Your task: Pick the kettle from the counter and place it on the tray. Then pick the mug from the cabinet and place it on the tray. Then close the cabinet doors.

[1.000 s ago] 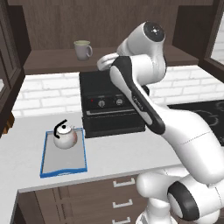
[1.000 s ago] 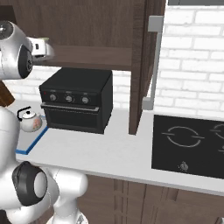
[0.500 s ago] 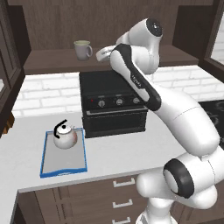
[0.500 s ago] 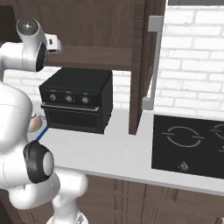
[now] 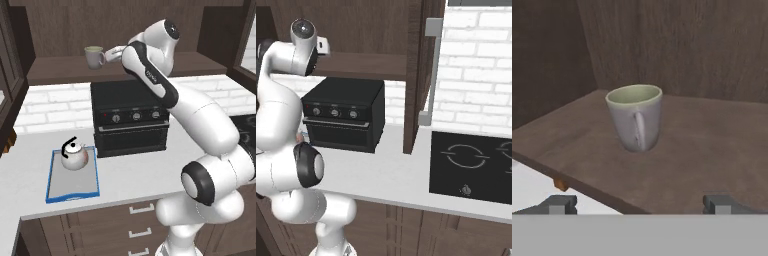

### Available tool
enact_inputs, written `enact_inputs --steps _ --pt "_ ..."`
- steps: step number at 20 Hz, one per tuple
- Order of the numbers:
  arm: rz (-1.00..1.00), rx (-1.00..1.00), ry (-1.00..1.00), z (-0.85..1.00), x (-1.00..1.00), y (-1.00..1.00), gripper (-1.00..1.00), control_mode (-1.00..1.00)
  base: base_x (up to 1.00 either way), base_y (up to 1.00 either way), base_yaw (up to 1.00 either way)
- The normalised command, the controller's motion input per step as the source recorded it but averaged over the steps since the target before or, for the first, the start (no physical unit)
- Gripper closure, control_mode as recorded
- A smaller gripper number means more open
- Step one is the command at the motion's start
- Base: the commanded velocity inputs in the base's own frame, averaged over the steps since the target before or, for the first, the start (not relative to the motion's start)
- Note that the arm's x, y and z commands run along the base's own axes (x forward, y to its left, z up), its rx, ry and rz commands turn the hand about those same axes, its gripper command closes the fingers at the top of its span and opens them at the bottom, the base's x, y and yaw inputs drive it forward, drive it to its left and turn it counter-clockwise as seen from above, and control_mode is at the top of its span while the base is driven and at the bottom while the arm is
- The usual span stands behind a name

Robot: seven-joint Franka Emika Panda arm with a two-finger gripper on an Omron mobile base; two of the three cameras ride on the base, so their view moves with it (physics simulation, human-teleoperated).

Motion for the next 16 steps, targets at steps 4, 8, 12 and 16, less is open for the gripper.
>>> enact_inputs --steps 4,8,12,16 --pt "0.00 0.00 -0.01 -0.01 0.38 0.33 -1.00 -1.00 0.00 0.00 0.00" --pt "0.00 0.00 0.00 0.00 0.38 0.27 -1.00 -1.00 0.00 0.00 0.00" --pt "0.00 0.00 0.05 0.00 0.35 0.04 -1.00 -1.00 0.00 0.00 0.00" --pt "0.00 0.00 0.11 -0.02 0.42 0.01 -1.00 -1.00 0.00 0.00 0.00"
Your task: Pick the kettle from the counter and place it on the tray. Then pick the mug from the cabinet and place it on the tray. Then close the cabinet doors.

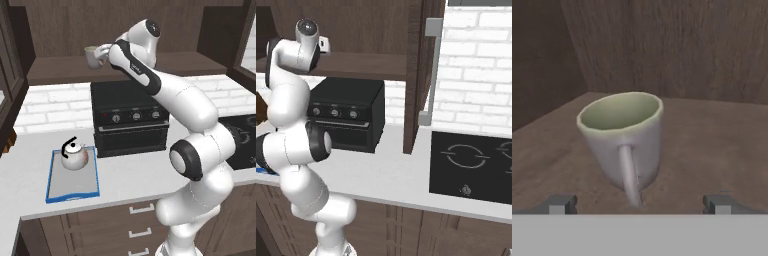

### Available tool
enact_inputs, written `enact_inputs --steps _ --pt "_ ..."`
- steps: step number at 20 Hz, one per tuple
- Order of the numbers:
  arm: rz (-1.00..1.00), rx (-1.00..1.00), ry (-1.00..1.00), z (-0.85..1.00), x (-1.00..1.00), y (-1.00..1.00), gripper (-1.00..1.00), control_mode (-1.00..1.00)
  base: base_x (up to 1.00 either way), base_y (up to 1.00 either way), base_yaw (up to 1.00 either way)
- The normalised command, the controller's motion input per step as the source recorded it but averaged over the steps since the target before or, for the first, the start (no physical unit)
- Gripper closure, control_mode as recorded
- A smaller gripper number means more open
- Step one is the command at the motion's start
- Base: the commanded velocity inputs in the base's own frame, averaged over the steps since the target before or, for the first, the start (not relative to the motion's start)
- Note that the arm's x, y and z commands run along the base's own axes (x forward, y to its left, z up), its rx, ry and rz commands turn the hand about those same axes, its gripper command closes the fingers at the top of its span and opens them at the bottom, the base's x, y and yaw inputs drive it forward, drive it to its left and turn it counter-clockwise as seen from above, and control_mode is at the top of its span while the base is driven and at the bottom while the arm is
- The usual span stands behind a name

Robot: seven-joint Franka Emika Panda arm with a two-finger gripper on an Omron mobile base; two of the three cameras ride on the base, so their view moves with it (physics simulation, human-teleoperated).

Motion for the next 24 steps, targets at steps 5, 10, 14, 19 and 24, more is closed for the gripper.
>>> enact_inputs --steps 5,10,14,19,24 --pt "0.00 0.00 0.01 -0.02 0.46 0.09 -1.00 -1.00 0.00 0.00 0.00" --pt "0.00 0.00 0.00 -0.03 0.44 0.18 -1.00 -1.00 0.00 0.00 0.00" --pt "0.00 0.00 0.00 -0.08 0.34 0.20 -1.00 -1.00 0.00 0.00 0.00" --pt "0.00 0.00 0.00 -0.07 0.23 0.15 -1.00 -1.00 0.00 0.00 0.00" --pt "0.00 0.00 0.00 -0.08 0.06 0.09 -1.00 -1.00 0.00 0.00 0.00"
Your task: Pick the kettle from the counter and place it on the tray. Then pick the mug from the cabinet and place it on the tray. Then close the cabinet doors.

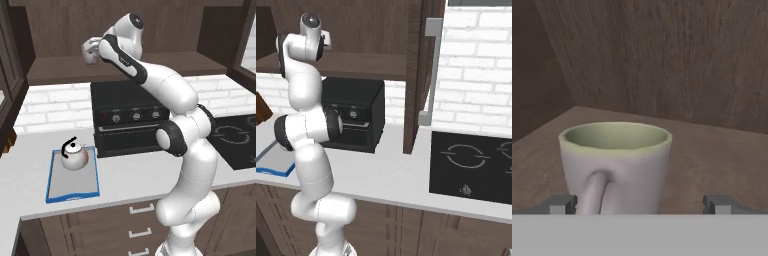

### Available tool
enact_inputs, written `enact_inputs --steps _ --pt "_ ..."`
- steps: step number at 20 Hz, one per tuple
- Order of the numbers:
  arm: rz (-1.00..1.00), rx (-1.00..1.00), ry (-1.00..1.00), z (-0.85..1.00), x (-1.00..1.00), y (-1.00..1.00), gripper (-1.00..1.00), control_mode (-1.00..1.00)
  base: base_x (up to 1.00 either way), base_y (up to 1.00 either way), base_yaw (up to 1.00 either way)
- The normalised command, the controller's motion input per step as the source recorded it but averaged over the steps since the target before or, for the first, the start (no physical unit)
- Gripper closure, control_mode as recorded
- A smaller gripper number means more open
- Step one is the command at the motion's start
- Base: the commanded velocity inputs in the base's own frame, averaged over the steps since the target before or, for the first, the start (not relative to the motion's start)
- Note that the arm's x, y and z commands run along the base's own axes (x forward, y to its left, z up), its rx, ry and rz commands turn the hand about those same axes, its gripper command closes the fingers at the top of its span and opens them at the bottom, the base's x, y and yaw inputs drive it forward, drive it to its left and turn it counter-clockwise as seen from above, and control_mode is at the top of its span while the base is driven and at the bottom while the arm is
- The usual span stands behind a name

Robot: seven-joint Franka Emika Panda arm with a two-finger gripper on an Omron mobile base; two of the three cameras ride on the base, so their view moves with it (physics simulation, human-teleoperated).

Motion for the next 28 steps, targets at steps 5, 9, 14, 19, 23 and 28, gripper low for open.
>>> enact_inputs --steps 5,9,14,19,23,28 --pt "0.00 0.00 0.00 -0.12 0.01 0.09 1.00 -1.00 0.00 0.00 0.00" --pt "0.00 0.00 0.00 -0.16 0.00 0.00 1.00 -1.00 0.00 0.00 0.00" --pt "0.00 0.00 -0.01 -0.15 0.00 0.00 1.00 -1.00 0.00 0.00 0.00" --pt "0.00 0.00 0.00 -0.14 -0.14 0.02 1.00 -1.00 0.00 0.00 0.00" --pt "0.00 0.07 -0.01 -0.06 -0.56 0.00 1.00 -1.00 0.00 0.00 0.00" --pt "0.00 0.06 0.00 -0.01 -0.74 0.00 1.00 -1.00 0.00 0.00 0.00"
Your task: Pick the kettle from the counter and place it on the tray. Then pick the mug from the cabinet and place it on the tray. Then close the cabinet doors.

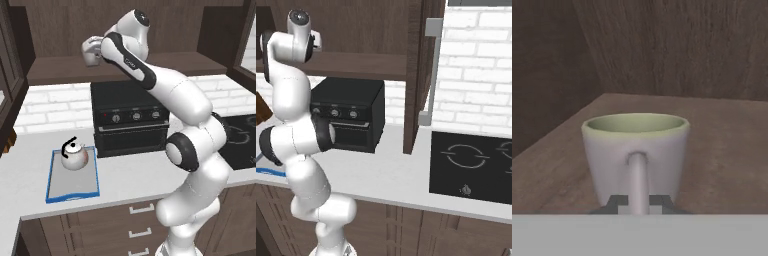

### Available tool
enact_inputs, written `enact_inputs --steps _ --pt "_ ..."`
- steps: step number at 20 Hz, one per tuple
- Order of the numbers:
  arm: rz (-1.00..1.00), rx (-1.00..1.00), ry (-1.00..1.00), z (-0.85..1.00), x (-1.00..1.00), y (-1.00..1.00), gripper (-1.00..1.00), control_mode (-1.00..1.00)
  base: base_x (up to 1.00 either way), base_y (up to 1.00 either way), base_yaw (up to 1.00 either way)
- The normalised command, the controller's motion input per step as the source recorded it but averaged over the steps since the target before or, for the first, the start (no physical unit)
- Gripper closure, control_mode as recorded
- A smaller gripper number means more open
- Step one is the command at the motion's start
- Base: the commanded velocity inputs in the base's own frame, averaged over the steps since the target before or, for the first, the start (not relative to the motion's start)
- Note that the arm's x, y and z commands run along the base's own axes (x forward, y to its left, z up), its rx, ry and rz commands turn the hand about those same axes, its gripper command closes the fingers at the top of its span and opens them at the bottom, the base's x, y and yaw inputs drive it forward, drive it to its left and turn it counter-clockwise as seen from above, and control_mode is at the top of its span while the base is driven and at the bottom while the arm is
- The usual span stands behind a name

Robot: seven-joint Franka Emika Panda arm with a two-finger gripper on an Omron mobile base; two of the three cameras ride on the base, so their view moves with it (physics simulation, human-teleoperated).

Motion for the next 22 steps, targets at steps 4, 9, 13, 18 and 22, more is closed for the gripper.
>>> enact_inputs --steps 4,9,13,18,22 --pt "0.00 0.02 -0.10 -0.07 -0.92 -0.01 1.00 -1.00 0.00 0.00 0.00" --pt "0.00 0.01 -0.19 -0.06 -1.00 -0.04 1.00 -1.00 0.00 0.00 0.00" --pt "0.00 0.05 -0.09 -0.02 -1.00 -0.04 1.00 -1.00 0.00 0.00 0.00" --pt "0.02 0.08 0.00 -0.11 -1.00 -0.02 1.00 -1.00 0.00 0.00 0.00" --pt "0.14 0.06 0.00 -0.21 -1.00 -0.06 1.00 -1.00 0.00 0.00 0.00"
